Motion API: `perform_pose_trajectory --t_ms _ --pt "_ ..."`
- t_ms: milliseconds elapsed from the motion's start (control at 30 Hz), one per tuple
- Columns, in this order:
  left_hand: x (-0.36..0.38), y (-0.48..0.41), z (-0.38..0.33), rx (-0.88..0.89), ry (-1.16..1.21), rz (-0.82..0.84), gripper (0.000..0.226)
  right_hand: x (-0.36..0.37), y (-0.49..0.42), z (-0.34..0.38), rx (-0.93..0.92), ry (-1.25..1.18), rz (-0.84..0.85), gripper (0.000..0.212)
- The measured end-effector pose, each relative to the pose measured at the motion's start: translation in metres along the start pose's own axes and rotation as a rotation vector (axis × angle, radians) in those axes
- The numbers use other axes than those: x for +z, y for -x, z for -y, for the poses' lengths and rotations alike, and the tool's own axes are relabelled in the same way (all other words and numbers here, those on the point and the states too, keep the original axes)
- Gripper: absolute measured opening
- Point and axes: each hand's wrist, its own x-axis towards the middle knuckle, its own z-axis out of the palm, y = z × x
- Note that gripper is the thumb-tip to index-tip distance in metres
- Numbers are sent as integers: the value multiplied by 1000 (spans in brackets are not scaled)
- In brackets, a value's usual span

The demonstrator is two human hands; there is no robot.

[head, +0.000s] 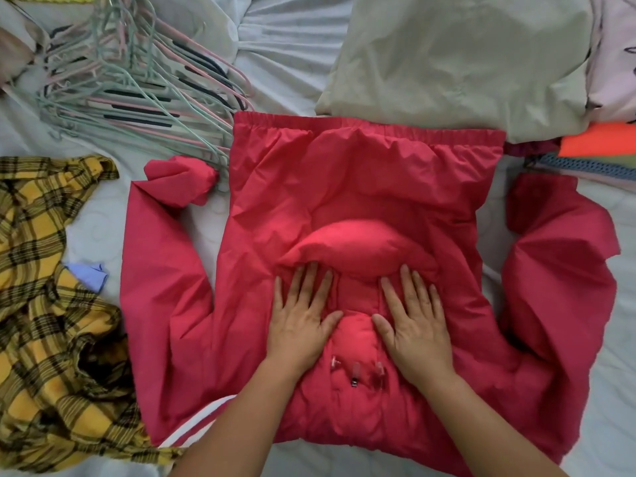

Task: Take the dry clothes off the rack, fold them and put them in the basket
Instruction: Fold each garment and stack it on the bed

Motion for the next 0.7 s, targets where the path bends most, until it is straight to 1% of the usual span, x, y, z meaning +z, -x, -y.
perform_pose_trajectory --t_ms 33,100,133,200,267,300,367,400,433,467,533,600,633,667,700 --pt "3 1 2 -7 -10 36 66 6 1 -2 13 32 41 61" --pt "-2 -2 3 -20 14 67 63 6 -3 -3 23 34 59 61" --pt "-9 -2 3 -9 46 44 62 1 -4 -2 11 -3 53 61" --pt "-27 10 6 -12 172 9 60 -15 3 -4 37 -154 56 59" --pt "-30 33 16 -46 214 -17 59 -24 17 -17 91 -190 45 57" --pt "-25 47 24 -51 182 23 60 -25 26 -28 100 -166 71 58" --pt "-12 75 33 -26 86 142 65 -22 43 -44 64 -106 185 59" --pt "-8 83 33 -34 86 163 67 -23 45 -46 65 -113 188 60" --pt "-10 81 31 -62 126 158 66 -26 40 -46 87 -152 133 62" --pt "-18 75 28 -86 178 118 64 -37 29 -42 138 -224 35 64" --pt "-41 47 31 -96 295 -91 57 -65 -6 -38 286 -446 -174 71" --pt "-62 7 50 -124 393 -265 54 -96 -55 -45 454 -580 -324 83" --pt "-74 -17 64 -183 403 -318 55 -110 -83 -52 540 -642 -359 86" --pt "-84 -43 79 -268 412 -341 55 -120 -110 -61 635 -702 -345 83" --pt "-96 -68 91 -377 436 -331 55 -127 -134 -69 725 -785 -257 74"
